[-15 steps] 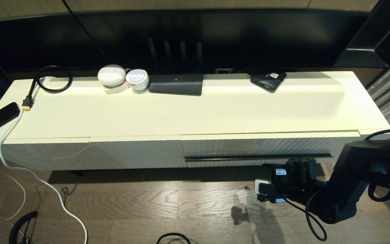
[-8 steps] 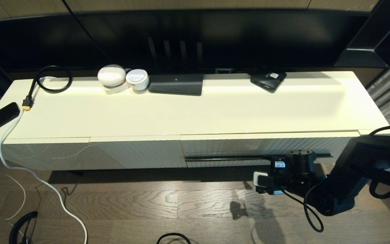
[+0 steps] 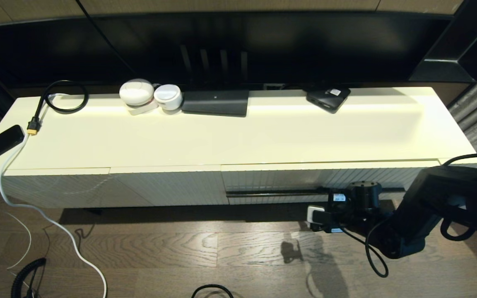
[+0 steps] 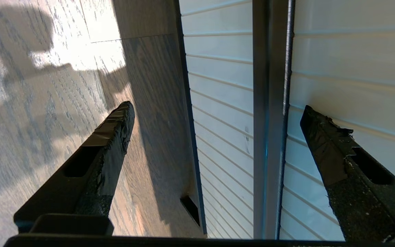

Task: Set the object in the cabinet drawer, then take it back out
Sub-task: Open the drawer

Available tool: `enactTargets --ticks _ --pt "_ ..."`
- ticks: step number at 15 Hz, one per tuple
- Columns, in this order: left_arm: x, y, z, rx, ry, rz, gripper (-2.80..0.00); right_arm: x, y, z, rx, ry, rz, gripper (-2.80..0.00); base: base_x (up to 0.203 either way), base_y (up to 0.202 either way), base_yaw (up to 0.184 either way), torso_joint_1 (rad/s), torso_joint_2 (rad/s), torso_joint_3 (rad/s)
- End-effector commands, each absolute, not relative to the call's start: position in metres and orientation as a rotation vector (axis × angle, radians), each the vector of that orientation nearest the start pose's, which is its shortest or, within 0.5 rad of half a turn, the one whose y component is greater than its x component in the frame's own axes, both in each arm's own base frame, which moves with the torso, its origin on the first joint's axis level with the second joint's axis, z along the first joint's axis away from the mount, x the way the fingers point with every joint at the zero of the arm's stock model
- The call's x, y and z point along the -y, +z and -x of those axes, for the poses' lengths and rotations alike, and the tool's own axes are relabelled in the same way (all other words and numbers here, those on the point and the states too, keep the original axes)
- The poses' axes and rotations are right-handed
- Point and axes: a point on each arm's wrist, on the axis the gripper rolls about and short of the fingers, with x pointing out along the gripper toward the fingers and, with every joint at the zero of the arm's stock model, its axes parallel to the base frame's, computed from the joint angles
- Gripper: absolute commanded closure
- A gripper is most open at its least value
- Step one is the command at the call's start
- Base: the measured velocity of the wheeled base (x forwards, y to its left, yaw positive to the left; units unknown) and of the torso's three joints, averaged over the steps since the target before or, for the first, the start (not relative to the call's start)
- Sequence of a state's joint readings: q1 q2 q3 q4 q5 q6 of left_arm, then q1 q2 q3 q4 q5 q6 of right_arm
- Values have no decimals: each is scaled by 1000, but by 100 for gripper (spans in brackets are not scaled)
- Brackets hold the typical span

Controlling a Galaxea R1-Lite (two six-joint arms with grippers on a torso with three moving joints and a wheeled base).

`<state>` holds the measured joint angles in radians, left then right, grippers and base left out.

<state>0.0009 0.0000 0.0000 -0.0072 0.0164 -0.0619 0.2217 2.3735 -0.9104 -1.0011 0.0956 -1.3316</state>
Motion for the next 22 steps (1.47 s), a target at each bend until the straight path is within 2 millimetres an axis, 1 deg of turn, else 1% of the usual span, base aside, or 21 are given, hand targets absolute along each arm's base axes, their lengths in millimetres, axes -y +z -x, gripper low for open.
enactTargets --ticks 1,10,16,19,22 --pt "0 76 23 8 17 63 0 -90 -9 -393 -189 577 1330 -280 0 0 0 0 0 0" --pt "0 76 23 7 17 63 0 -88 -18 -386 -230 604 1328 -280 0 0 0 0 0 0" --pt "0 76 23 8 18 63 0 -86 -28 -373 -276 638 1324 -280 0 0 0 0 0 0" --pt "0 76 23 8 17 63 0 -85 -25 -368 -282 644 1324 -280 0 0 0 0 0 0" --pt "0 76 23 7 17 63 0 -86 -25 -358 -301 665 1325 -280 0 0 0 0 0 0"
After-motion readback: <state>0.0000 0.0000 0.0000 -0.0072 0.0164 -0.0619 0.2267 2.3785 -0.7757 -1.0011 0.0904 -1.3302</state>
